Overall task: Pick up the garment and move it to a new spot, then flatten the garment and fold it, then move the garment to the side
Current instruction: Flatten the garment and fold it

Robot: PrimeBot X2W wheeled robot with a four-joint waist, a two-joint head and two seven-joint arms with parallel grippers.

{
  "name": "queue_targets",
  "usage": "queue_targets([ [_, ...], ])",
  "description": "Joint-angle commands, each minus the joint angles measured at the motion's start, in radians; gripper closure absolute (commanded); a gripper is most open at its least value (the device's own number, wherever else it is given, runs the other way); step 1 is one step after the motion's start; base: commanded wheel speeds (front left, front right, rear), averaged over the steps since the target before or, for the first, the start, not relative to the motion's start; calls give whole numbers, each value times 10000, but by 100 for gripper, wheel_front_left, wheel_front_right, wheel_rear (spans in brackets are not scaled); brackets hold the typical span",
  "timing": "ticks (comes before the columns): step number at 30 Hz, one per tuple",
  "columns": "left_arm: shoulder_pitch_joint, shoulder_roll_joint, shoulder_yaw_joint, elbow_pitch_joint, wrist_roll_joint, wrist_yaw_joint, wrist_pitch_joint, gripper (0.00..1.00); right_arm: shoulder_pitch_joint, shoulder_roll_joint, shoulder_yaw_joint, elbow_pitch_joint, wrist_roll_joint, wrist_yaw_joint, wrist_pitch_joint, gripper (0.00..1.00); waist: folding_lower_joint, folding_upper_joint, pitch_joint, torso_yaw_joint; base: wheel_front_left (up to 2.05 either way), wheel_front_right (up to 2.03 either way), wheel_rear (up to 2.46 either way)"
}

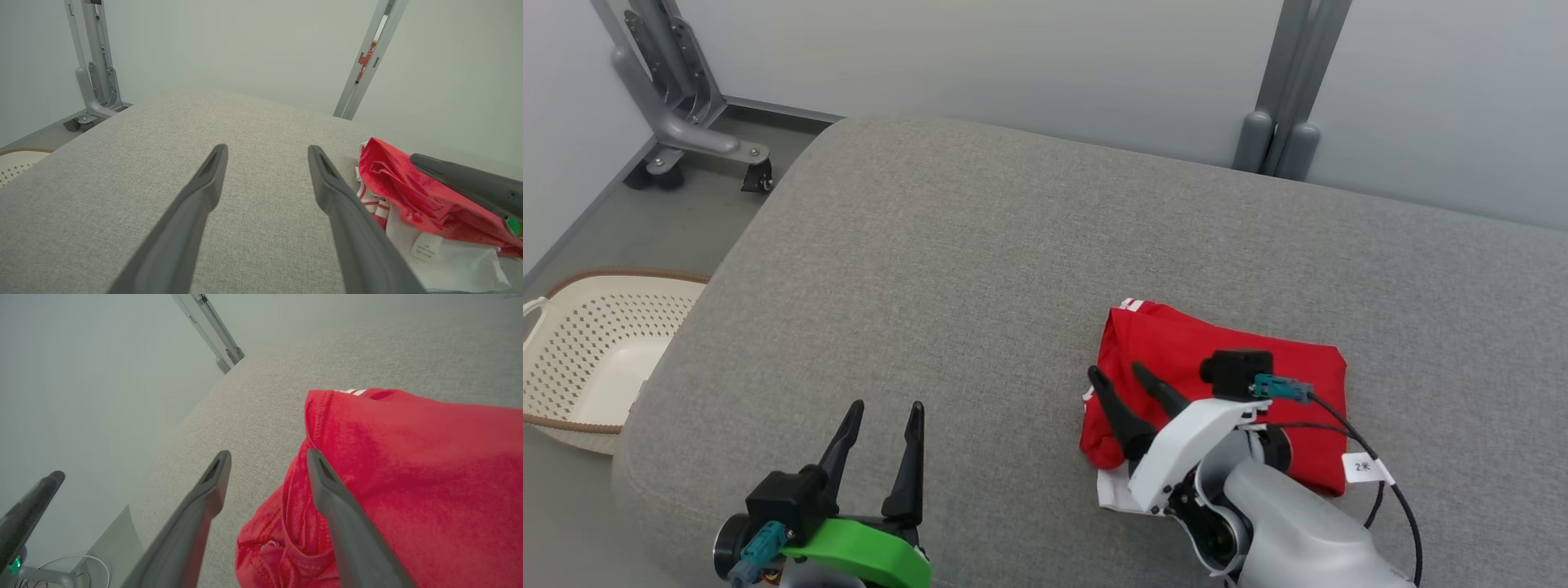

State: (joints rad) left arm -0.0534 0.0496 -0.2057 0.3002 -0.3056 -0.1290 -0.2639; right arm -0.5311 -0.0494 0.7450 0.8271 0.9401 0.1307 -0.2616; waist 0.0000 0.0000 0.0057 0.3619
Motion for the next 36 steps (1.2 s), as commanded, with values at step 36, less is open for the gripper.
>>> queue_targets([
  [36,44,29,772,-1438,218,675,2,0,2826,-1425,-4885,-4834,-6794,-1,-34,0,0,0,-395,-3214,0,0,0],
])
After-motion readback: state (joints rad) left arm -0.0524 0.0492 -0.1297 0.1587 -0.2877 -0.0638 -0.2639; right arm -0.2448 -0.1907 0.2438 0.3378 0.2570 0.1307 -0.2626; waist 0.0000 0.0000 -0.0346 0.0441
